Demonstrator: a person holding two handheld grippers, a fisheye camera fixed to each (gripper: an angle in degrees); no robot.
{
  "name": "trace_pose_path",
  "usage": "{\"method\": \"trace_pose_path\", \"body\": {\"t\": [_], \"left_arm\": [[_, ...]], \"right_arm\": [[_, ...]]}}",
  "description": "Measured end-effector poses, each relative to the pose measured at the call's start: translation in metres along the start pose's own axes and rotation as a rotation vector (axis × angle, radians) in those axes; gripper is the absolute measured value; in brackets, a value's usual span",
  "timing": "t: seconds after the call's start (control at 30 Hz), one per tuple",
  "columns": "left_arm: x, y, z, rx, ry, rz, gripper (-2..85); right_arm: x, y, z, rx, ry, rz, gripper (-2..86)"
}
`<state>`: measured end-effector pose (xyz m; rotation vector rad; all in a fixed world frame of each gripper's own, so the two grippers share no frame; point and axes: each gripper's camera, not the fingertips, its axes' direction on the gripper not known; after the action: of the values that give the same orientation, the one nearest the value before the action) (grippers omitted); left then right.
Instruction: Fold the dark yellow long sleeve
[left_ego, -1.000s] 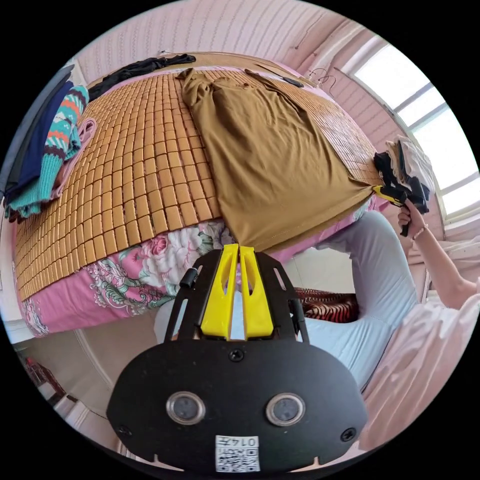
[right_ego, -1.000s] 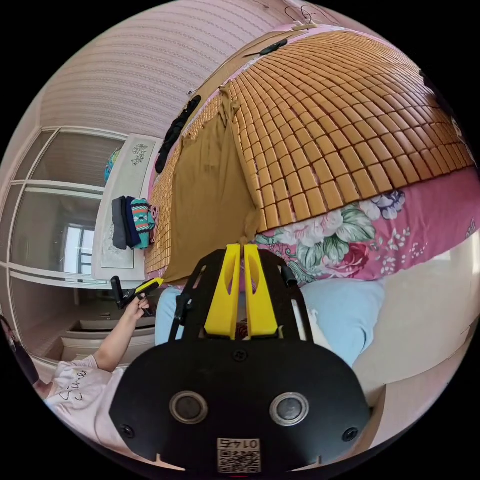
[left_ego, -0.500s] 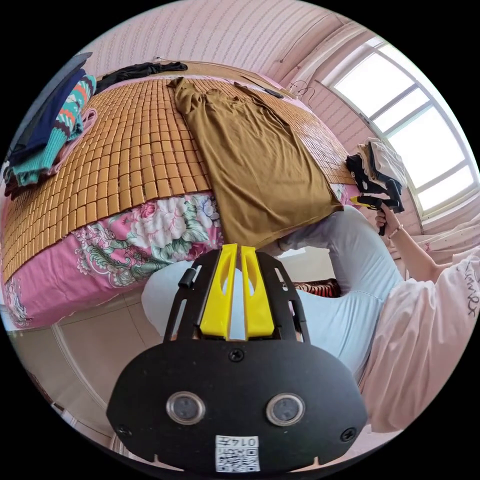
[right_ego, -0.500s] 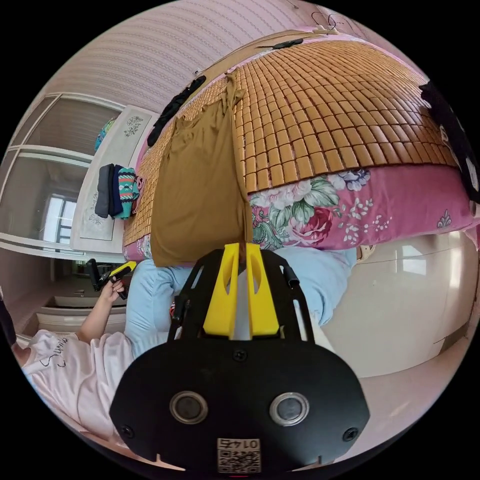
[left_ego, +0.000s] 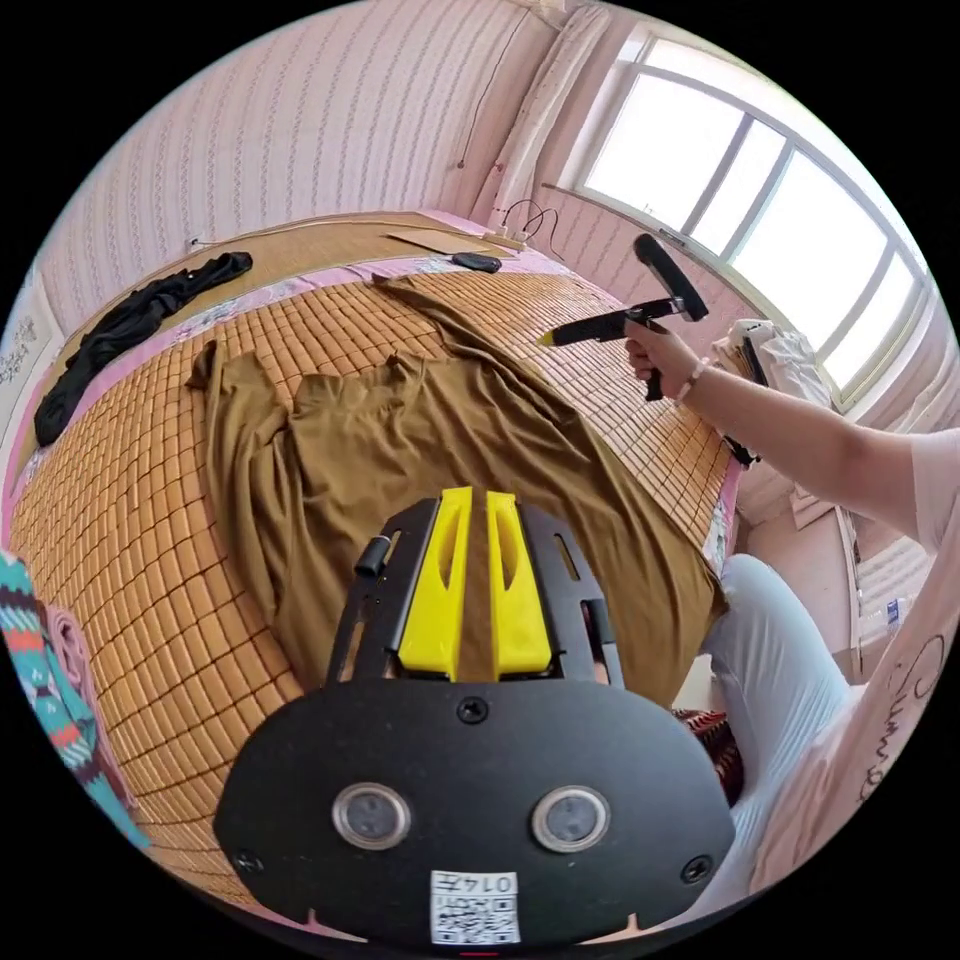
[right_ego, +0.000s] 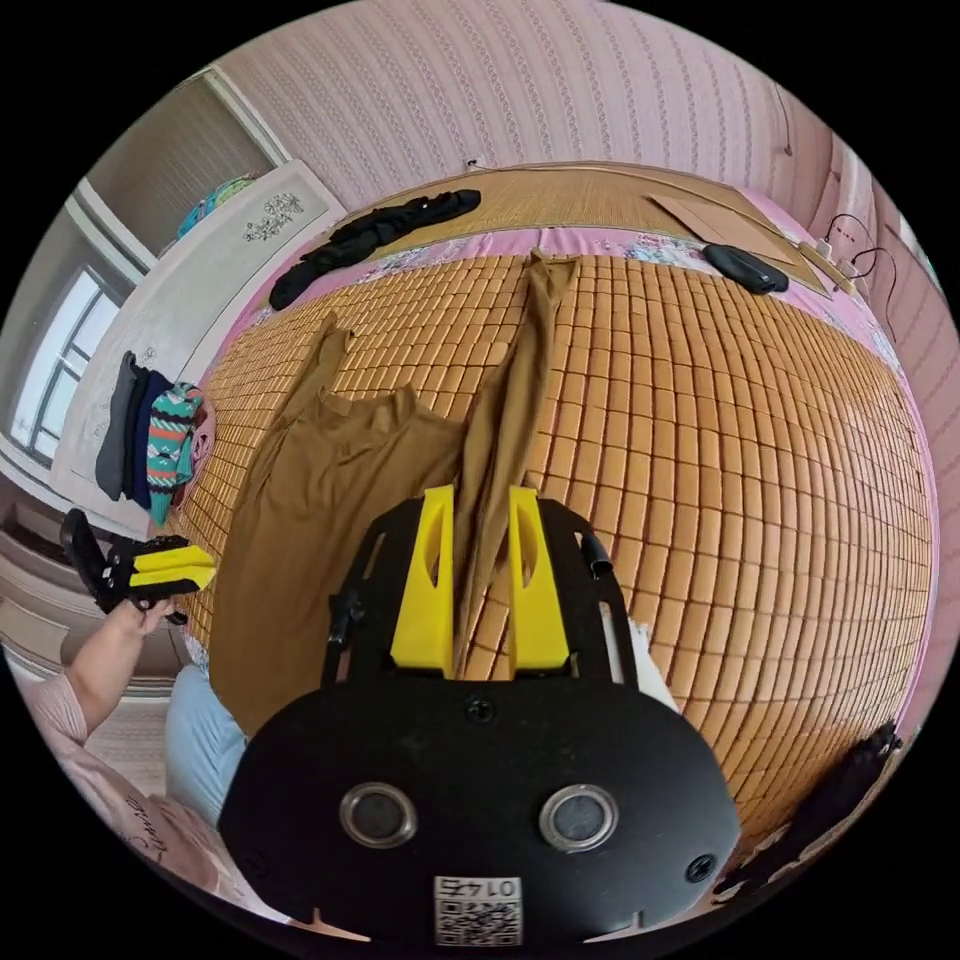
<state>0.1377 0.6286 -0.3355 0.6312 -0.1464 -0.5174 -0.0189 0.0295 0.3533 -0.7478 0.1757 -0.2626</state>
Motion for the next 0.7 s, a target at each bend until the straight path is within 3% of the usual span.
{"method": "trace_pose_path", "body": {"t": [0.07,0.13,0.23,0.33,0.4,0.53,0.7], "left_arm": [[0.0,-0.021,0.023,-0.005,0.054,0.007,3.1],[0.003,-0.039,0.051,-0.076,0.057,0.033,3.3],[0.003,-0.055,0.078,-0.158,0.076,0.046,3.5],[0.007,-0.077,0.101,-0.19,0.083,0.06,3.6],[0.009,-0.095,0.119,-0.205,0.074,0.058,3.8],[0.013,-0.146,0.171,-0.226,0.05,0.092,4.5],[0.015,-0.188,0.227,-0.266,-0.075,0.119,6.4]], "right_arm": [[0.006,-0.025,0.025,-0.028,-0.005,0.022,8.2],[0.026,-0.031,0.034,-0.053,0.02,0.095,1.1],[0.065,0.016,-0.021,0.148,-0.087,0.254,0.2],[0.087,0.104,-0.089,0.275,-0.041,0.375,0.4],[0.097,0.156,-0.111,0.239,0.017,0.465,0.6],[0.118,0.221,-0.117,-0.013,0.033,0.548,1.2],[0.117,0.173,-0.135,0.053,0.097,0.381,3.1]]}}
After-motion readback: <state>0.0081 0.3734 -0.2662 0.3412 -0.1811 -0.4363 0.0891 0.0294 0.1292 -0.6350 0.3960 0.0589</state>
